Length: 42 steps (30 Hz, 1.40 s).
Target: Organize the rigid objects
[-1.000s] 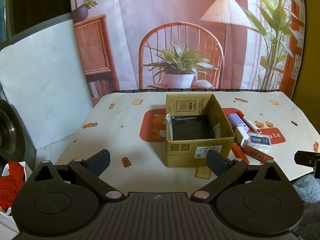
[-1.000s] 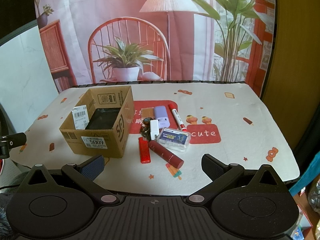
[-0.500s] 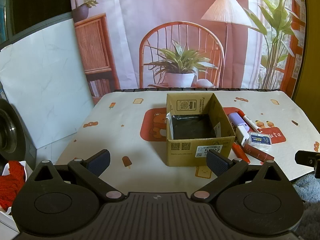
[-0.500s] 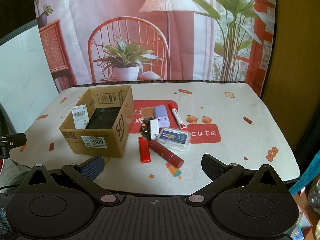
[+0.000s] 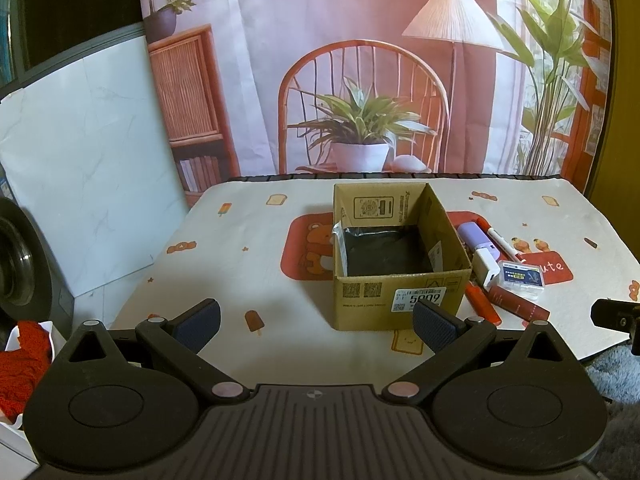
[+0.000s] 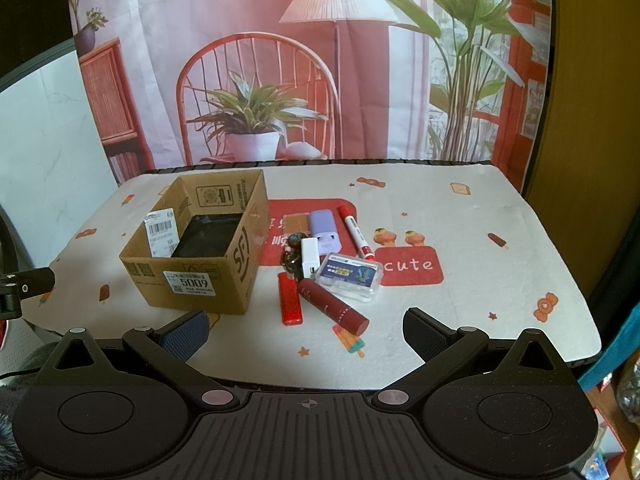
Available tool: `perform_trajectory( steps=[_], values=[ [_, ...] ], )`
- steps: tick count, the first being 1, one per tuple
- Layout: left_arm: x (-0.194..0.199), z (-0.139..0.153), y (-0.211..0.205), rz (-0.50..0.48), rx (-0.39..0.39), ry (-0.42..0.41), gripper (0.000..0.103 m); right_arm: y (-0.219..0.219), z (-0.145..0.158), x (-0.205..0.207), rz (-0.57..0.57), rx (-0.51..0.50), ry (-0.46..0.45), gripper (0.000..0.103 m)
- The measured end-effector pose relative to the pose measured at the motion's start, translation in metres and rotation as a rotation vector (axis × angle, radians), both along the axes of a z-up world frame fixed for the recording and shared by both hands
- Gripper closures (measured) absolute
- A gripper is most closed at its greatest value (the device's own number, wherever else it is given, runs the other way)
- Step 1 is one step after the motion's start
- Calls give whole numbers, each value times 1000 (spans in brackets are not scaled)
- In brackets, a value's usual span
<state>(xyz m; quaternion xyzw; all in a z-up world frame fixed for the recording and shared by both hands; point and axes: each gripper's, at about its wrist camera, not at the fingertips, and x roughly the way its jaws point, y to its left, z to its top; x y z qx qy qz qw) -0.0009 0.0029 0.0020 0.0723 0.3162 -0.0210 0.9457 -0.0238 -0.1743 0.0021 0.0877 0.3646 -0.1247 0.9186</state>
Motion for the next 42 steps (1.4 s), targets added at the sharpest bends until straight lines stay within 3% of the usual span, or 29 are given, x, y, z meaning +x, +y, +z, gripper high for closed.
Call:
perform_trajectory(
  steps=[42],
  values=[
    [0, -3, 2, 1, -1, 5, 0, 0, -1, 1, 3, 3, 7, 0]
  ],
)
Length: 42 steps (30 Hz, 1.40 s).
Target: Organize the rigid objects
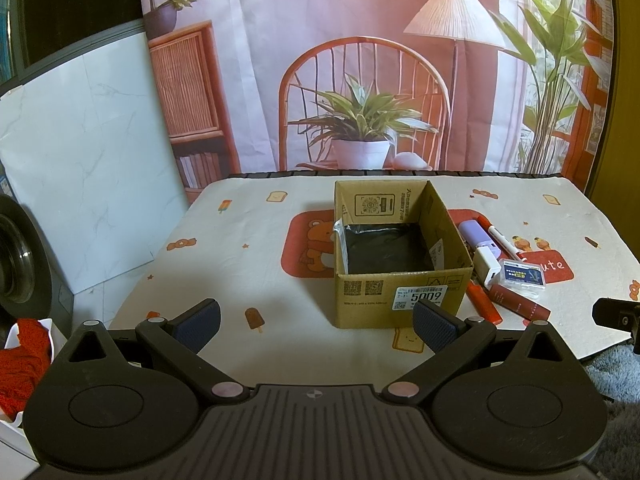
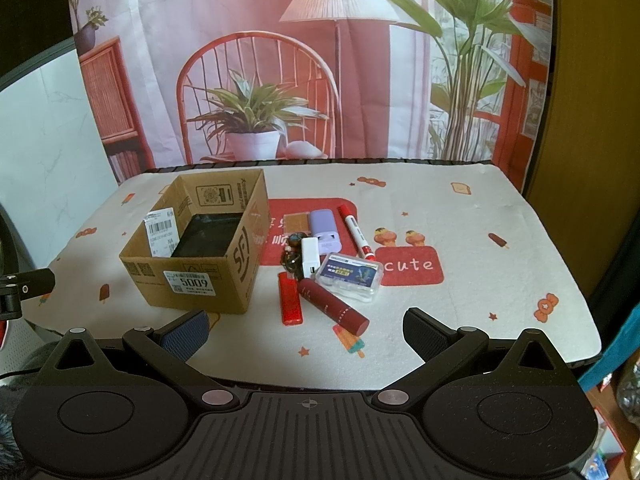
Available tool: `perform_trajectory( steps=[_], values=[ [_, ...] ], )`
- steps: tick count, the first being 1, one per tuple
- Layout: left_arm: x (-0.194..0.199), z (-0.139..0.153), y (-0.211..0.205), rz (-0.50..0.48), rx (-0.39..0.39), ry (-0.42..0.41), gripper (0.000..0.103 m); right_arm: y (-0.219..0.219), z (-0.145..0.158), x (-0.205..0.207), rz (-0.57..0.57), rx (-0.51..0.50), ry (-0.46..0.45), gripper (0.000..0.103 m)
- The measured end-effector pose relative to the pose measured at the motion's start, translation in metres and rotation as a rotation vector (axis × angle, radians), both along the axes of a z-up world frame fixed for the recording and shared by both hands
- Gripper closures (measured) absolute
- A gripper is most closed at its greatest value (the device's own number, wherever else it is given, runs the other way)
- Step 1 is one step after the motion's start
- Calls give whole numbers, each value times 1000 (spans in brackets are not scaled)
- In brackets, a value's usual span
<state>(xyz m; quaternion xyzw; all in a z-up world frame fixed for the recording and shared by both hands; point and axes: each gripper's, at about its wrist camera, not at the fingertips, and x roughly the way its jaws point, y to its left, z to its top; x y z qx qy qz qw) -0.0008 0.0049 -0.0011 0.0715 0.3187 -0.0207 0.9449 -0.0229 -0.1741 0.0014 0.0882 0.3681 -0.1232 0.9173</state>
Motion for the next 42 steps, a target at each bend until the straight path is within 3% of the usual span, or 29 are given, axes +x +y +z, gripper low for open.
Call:
perform_trajectory(
  steps=[27, 42],
  values=[
    [0, 0, -3, -3, 18, 4, 0, 0, -3, 2, 0, 6, 2, 0],
    [37, 2, -8, -8, 42, 2, 0, -23, -7, 21, -44, 57, -34, 0]
  ],
)
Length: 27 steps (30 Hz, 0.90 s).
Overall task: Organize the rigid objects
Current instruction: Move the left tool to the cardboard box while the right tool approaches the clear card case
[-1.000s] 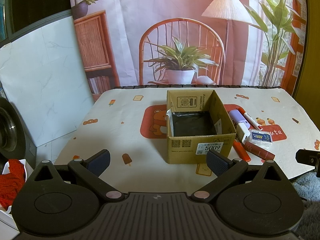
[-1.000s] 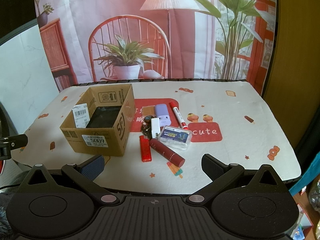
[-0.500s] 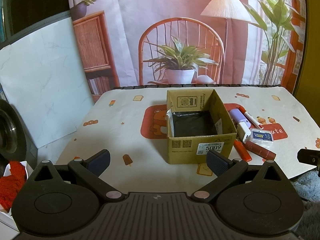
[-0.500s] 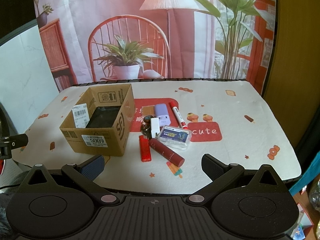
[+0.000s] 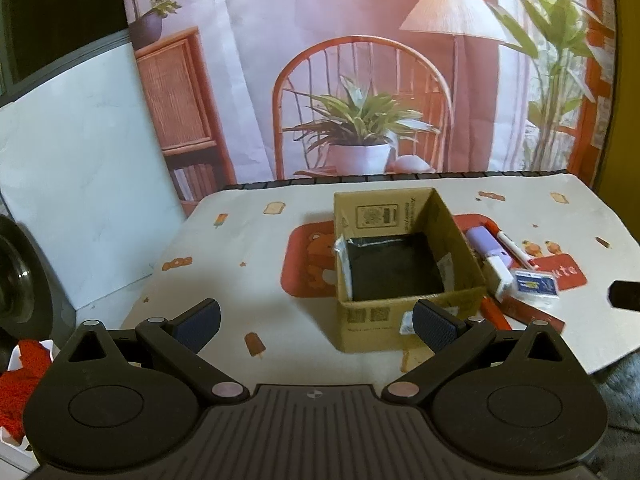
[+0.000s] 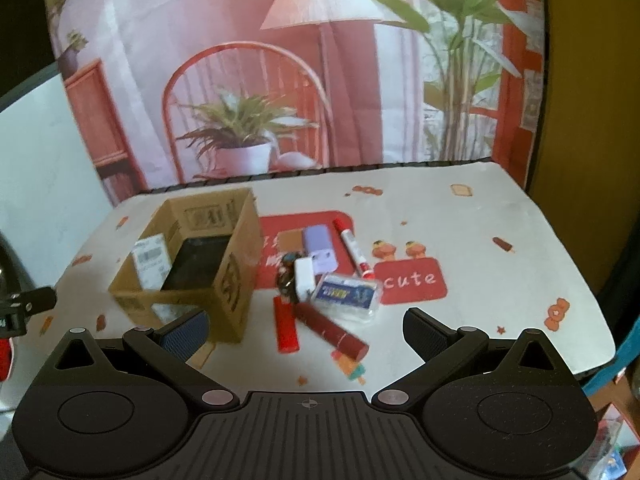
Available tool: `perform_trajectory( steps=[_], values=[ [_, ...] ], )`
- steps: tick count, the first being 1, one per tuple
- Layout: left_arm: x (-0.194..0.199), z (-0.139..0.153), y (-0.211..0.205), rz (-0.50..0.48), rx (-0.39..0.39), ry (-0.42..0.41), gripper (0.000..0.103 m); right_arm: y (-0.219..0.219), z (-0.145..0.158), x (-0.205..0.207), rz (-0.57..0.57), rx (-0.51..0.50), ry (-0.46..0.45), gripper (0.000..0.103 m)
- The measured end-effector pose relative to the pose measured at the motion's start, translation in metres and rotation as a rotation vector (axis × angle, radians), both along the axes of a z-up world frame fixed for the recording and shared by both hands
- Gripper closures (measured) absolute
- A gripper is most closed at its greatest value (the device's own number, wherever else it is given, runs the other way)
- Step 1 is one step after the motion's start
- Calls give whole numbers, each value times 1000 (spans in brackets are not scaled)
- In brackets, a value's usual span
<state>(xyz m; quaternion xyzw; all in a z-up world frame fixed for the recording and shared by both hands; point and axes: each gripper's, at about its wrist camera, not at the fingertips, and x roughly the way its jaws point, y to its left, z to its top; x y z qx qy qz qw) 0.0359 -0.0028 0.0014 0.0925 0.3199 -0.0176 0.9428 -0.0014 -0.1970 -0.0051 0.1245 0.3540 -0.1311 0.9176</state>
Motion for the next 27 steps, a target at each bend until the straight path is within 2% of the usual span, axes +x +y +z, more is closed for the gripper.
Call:
perform_trajectory(
  steps=[8, 14, 21, 27],
  values=[
    [33, -6, 0, 6, -17, 16, 0, -19, -3, 25, -20, 9, -48, 0],
    [56, -18, 0, 9, -28, 53, 0, -31, -12, 41, -64, -23, -86, 0],
    [83, -35, 4, 14, -48, 88, 0, -39, -32, 60, -52, 7, -17, 0],
    [103, -45, 6, 31, -66, 113, 0, -37, -47, 74, -39, -23, 30, 0]
  ],
)
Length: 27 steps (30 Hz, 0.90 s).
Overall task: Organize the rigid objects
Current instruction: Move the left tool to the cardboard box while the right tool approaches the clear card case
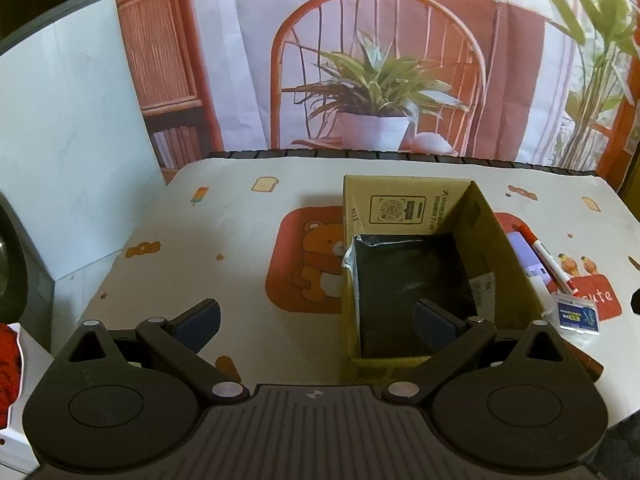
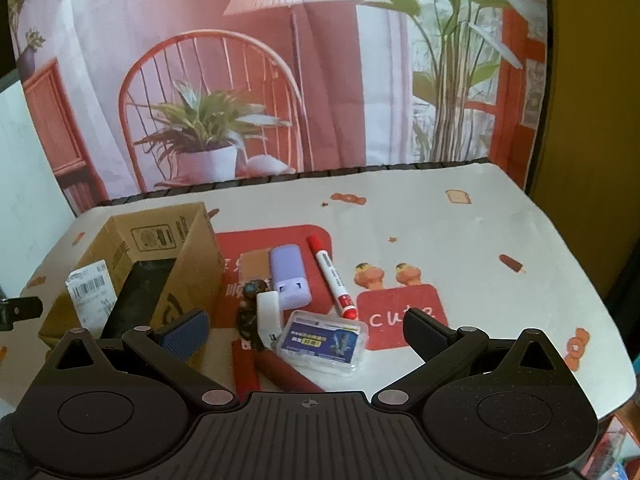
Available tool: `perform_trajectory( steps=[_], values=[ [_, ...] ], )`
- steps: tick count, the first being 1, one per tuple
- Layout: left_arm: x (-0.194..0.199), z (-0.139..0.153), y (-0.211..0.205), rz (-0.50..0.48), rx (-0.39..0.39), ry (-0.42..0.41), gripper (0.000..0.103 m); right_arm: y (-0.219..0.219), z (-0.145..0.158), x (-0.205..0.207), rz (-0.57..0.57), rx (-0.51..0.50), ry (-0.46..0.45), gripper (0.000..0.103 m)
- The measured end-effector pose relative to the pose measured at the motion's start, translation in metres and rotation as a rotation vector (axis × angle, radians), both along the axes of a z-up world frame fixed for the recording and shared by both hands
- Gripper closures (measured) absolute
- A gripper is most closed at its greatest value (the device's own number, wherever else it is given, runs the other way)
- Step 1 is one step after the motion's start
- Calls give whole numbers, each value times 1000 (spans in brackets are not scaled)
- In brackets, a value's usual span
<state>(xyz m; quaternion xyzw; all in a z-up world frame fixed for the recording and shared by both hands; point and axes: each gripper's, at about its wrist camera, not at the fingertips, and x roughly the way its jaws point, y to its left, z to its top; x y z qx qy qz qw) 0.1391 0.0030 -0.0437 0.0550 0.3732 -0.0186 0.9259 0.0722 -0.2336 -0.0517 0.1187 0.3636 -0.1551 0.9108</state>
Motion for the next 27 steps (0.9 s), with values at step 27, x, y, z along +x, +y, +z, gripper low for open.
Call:
perform_trajectory(
  steps=[27],
  values=[
    [64, -42, 5, 37, -152, 73, 3, -24, -22, 43, 14, 41, -27, 0]
  ],
)
